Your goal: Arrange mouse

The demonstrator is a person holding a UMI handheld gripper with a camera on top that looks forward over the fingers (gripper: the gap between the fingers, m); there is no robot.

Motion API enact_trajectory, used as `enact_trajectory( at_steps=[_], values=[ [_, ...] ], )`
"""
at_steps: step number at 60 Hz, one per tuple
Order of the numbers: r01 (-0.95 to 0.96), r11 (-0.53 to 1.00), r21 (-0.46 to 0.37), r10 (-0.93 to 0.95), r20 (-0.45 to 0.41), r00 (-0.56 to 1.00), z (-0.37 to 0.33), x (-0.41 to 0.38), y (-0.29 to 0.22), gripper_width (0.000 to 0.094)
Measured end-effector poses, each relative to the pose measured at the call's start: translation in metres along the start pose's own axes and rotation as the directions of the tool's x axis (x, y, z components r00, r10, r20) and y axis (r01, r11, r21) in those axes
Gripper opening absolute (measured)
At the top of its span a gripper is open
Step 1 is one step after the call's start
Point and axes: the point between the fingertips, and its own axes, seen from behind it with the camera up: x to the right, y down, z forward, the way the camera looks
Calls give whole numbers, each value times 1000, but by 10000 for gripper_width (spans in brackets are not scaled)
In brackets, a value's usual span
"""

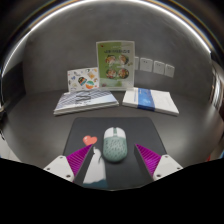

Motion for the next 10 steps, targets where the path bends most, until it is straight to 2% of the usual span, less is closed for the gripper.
enact_trajectory(
  at_steps=[10],
  values=[
    [-120,993,-4,120,69,990,-64,-12,37,851]
  ],
)
